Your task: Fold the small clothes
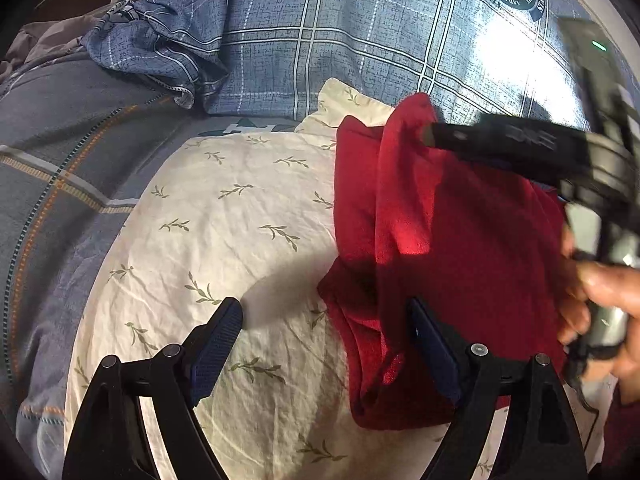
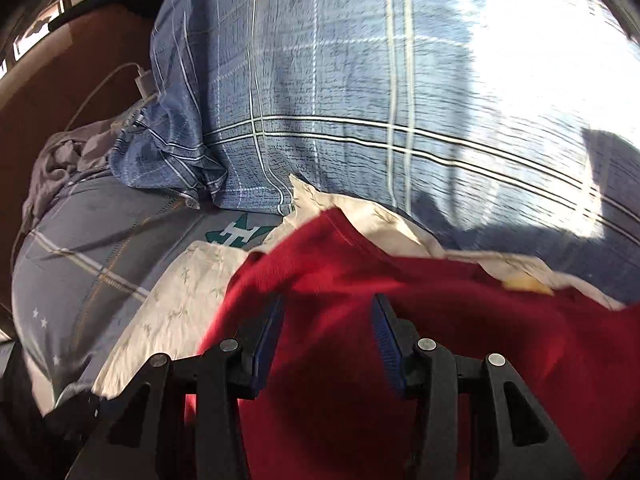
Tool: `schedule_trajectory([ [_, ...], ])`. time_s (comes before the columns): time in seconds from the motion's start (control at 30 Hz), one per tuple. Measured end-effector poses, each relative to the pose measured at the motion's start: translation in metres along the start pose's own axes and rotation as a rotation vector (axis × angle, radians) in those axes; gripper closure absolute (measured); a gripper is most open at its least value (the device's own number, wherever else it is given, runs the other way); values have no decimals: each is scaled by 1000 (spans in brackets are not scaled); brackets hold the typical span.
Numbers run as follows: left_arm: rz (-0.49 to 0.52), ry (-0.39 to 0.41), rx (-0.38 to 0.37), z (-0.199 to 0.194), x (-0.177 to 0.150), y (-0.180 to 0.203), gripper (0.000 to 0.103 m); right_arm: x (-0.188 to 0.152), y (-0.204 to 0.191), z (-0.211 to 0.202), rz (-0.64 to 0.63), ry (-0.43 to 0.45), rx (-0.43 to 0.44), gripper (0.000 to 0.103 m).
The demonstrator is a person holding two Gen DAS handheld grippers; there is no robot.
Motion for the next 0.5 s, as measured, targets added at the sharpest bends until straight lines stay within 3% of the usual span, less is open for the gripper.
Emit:
schedule_trajectory([
  [0.23, -4, -4, 10, 4, 2, 2, 17, 14, 8, 60, 38, -95, -94, 56],
  [0.37, -7, -4, 13, 6, 2, 2, 16, 14, 8, 62, 19, -85, -114, 56],
  [0.5, -7, -3, 11, 5, 2, 3, 16, 8, 13, 34, 79, -43, -45, 56],
])
Point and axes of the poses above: each gripper's, at about its wrist camera, not at the fingertips, and z roughly the way its jaws point, y to its right, x to its top, the point moved 2 cm from there along z, roughly the way its jaws point, and after that the axes turned 15 degrees about x, right-handed, at the moved point
